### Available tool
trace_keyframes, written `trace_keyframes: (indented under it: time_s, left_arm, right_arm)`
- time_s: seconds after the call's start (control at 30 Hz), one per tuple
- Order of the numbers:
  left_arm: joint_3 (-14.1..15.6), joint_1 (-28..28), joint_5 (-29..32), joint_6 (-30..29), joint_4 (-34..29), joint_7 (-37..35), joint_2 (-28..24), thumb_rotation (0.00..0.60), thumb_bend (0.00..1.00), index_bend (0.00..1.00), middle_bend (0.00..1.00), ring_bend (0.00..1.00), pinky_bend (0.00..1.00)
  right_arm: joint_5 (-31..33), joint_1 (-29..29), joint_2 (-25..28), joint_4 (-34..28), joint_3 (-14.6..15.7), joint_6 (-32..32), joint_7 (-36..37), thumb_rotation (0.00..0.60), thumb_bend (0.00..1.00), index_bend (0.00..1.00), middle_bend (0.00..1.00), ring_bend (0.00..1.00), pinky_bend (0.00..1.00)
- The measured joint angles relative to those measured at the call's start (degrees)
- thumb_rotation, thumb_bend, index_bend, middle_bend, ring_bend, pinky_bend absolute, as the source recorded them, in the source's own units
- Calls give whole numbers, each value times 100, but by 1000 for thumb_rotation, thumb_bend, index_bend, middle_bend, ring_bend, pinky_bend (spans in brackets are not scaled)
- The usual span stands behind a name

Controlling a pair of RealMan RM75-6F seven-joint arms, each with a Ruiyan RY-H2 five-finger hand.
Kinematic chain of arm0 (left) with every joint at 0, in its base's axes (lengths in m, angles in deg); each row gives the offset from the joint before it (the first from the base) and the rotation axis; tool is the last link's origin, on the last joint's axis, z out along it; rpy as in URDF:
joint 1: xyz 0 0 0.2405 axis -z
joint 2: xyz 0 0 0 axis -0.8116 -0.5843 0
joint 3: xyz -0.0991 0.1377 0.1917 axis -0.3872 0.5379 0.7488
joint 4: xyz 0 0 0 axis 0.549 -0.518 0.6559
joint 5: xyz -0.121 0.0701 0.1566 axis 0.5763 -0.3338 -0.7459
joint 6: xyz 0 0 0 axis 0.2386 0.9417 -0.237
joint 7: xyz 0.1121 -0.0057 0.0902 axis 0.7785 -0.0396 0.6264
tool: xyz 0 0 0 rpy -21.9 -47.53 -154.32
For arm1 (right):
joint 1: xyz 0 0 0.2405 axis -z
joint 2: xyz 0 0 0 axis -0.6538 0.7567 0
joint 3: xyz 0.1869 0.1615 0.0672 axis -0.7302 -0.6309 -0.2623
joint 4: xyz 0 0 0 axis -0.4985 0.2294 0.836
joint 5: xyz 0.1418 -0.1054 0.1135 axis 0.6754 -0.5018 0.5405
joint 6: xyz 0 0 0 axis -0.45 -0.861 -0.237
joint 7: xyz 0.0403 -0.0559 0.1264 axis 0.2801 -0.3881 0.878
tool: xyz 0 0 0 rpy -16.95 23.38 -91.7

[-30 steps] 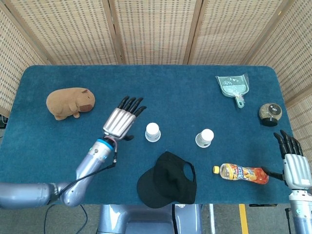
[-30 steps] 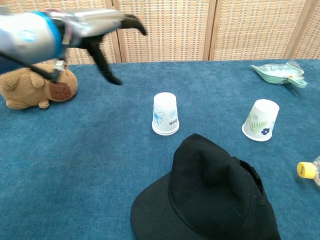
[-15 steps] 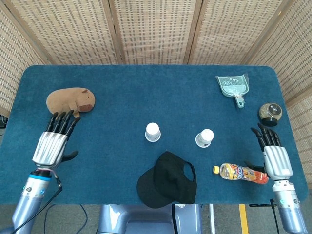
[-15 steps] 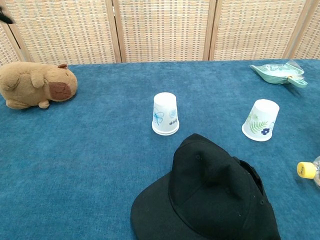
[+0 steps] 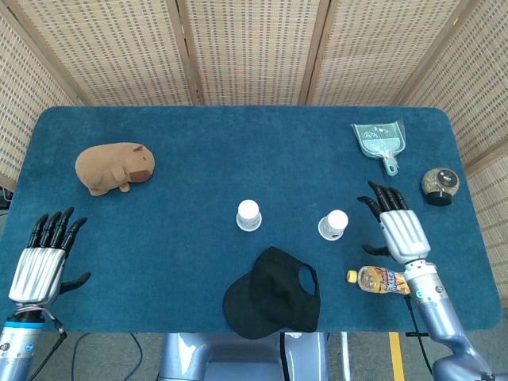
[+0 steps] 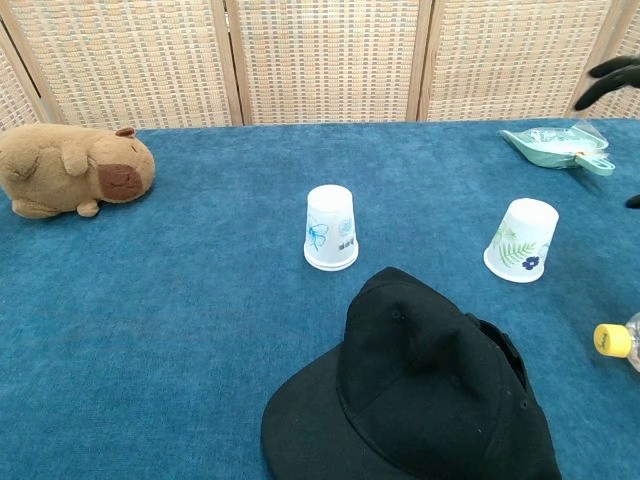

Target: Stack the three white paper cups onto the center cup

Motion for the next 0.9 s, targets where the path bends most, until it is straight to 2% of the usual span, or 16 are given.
trace_keyframes:
  time_s: [0.33,0.7,0.9]
  left_arm:
    - [-199,-171,-191,171,79,-243,-95,600,100,107,0,0,0]
    - [-359,-278,-324,421,82,-289,-113,600,100,108,0,0,0]
    - [-474,-314,-319,565,151,-384,-116,600,100,109,0,0,0]
  right_arm:
    - [1015,-809,-577,214,-78,661,-995,600,170,281,0,0,0]
    - [2106,-1480,-983,924,-129,1116,-1445,600,179,312,0,0,0]
    - [2579,-1701,-1104,1377,-2,1269,-1601,600,189,355,4,0,0]
